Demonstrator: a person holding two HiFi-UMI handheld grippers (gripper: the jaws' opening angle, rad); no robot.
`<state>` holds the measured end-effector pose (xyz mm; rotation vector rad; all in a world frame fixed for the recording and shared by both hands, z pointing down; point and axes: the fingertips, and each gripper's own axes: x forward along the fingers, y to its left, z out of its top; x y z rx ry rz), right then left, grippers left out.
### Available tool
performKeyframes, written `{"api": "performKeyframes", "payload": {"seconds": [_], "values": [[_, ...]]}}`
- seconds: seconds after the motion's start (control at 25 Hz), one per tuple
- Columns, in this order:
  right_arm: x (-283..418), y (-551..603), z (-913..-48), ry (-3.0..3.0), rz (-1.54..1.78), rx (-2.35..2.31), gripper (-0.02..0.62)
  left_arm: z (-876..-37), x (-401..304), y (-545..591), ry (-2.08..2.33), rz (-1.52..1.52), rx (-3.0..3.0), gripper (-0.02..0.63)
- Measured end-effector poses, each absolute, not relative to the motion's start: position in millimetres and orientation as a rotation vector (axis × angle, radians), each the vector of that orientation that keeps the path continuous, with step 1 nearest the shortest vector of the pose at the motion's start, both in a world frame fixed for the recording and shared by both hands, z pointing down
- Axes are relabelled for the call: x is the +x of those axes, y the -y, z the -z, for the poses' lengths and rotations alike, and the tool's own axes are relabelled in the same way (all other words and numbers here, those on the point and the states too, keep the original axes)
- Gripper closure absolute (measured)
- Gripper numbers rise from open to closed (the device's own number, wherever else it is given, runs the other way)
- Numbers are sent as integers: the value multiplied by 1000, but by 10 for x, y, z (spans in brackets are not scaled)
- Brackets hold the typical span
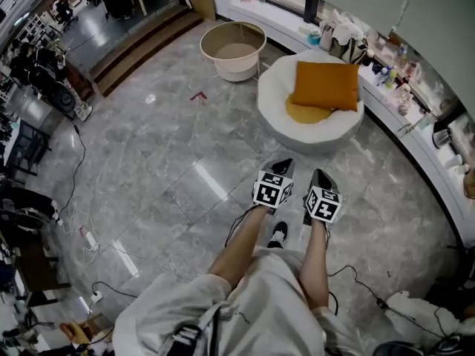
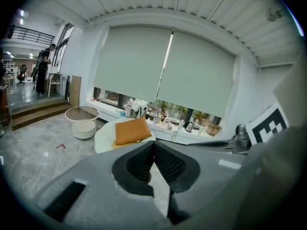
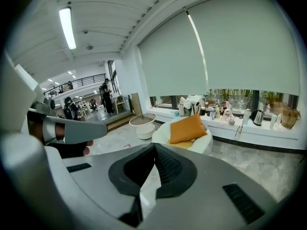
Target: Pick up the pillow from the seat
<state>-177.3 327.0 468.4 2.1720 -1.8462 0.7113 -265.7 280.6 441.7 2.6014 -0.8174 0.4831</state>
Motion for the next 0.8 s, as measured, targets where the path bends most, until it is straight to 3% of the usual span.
{"api": "performKeyframes", "payload": {"seconds": [0.8], "values": [[-931,-3148,-4882,2007,-814,2046,588,-4486,-1548,-2751,831,-525,2625,597]]}}
